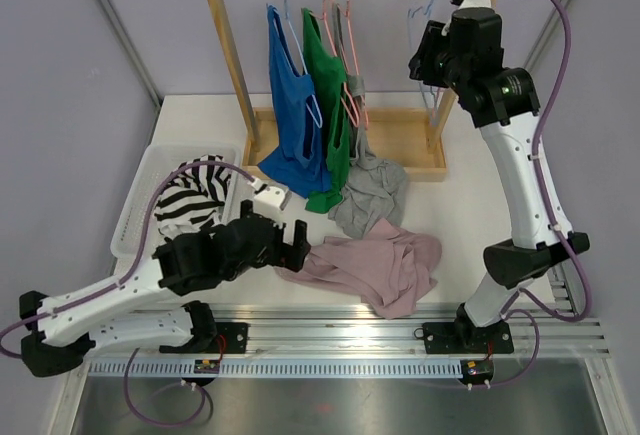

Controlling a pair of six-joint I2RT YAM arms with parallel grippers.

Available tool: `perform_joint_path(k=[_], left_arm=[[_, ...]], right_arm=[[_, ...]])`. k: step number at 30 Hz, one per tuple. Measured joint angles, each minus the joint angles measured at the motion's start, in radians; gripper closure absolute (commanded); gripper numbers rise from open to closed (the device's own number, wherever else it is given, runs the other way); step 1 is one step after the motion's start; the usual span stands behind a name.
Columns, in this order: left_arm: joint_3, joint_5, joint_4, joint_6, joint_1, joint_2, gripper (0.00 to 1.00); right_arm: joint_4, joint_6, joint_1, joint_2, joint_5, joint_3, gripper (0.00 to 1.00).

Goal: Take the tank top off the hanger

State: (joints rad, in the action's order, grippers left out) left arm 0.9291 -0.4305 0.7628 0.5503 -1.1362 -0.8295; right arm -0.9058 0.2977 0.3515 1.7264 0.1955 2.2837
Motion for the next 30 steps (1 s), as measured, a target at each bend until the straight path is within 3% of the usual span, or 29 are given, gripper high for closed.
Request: perform_joint_path(k=[2, 5, 6, 14, 23, 24, 26, 27, 30], left_arm=[[0.008, 0.005, -0.047, 0.0, -0.023, -0.055, 0.01], [0.035, 0.004, -0.135, 0.0, -0.078, -0.187, 0.01], [0.045, 0.005, -0.158, 0.0, -0.092, -0.223, 0.01], [0.209, 0.011, -0.312, 0.017, -0.208, -0.648, 0.01], [0.316, 0.073, -0.354, 0.061, -0.226, -1.007, 0.04], [0.318, 0.081, -0.354, 0.067, -0.226, -1.032, 0.11], [0.32, 0.095, -0.357, 0.081, -0.226, -1.07, 0.35], [0.32, 0.101, -0.359, 0.085, -0.226, -1.084, 0.72], [0.325, 0.117, -0.369, 0.1, -0.228, -1.087, 1.0]], right_arm=[[-0.011, -0.016, 0.0, -0.041, -0.004, -0.032, 0.36], [-0.023, -0.034, 0.0, -0.117, -0.01, -0.076, 0.05], [-0.024, -0.036, 0.0, -0.144, -0.014, -0.087, 0.0], [-0.021, -0.077, 0.0, -0.566, -0.013, -0.341, 0.01], [-0.068, -0.077, 0.0, -0.946, 0.0, -0.55, 0.0], [-0.073, -0.077, 0.0, -0.962, -0.004, -0.557, 0.0], [-0.08, -0.077, 0.0, -0.978, -0.008, -0.563, 0.01], [-0.08, -0.077, 0.0, -0.982, -0.011, -0.566, 0.01], [-0.08, -0.077, 0.0, -0.985, -0.018, -0.576, 0.01]])
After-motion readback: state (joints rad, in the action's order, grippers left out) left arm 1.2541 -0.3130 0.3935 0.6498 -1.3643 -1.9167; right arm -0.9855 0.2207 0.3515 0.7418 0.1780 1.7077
